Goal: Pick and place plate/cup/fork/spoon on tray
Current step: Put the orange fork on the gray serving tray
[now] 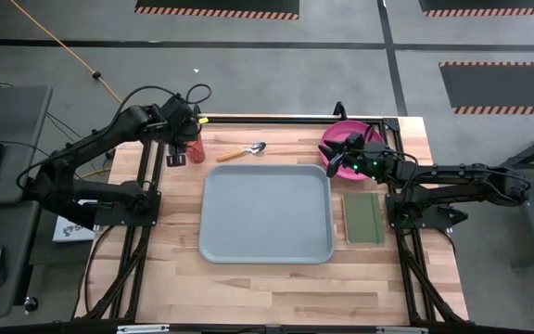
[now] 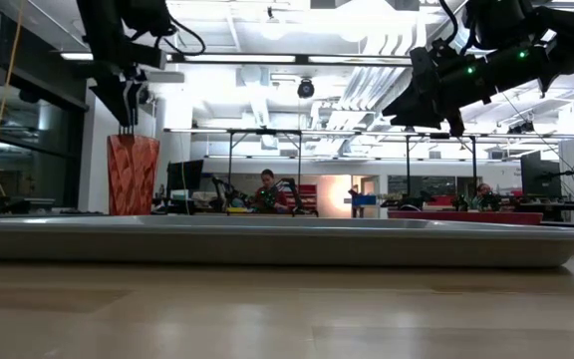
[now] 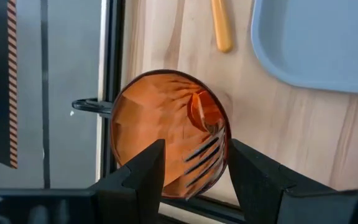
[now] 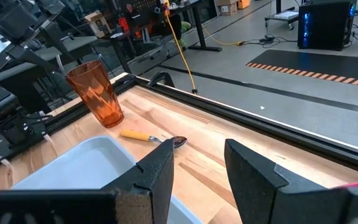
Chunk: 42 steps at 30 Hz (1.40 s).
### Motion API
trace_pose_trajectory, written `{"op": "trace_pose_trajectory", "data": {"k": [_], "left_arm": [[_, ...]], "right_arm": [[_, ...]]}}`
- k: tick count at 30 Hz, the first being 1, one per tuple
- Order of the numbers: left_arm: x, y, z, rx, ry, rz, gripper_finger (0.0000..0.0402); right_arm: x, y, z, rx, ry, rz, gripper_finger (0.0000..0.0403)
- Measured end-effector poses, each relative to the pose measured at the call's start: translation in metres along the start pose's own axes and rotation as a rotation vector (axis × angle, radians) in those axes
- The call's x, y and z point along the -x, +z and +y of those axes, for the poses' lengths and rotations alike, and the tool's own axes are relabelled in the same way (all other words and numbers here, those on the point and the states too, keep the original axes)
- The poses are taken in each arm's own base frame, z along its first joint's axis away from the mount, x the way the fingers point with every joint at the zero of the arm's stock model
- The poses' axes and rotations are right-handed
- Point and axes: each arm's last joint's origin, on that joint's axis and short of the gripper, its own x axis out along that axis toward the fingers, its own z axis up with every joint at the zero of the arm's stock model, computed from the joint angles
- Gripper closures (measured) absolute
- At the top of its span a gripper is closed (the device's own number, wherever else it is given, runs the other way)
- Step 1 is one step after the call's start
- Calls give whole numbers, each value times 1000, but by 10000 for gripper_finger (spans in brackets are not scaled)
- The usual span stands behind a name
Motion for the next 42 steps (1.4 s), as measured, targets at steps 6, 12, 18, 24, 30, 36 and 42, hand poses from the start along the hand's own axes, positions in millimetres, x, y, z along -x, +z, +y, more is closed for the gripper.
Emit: {"op": "trace_pose_trajectory", "data": {"k": [6, 12, 18, 24, 30, 36, 42], "left_arm": [[-4, 2, 1, 15, -11, 13, 253], [-4, 2, 1, 15, -10, 13, 306], [-4, 2, 1, -1, -7, 14, 361], [-4, 3, 1, -3, -5, 10, 389], [-4, 3, 1, -3, -4, 9, 399], [-4, 3, 1, -3, -4, 9, 399], [-4, 3, 1, -3, 2, 14, 400]], "right_arm": [[0, 0, 0, 0, 0, 1, 268], [0, 0, 0, 0, 1, 1, 268], [0, 0, 0, 0, 1, 1, 268], [0, 0, 0, 0, 1, 1, 268], [0, 0, 0, 0, 1, 1, 268], [0, 0, 0, 0, 1, 1, 268], [0, 0, 0, 0, 1, 1, 268]]}}
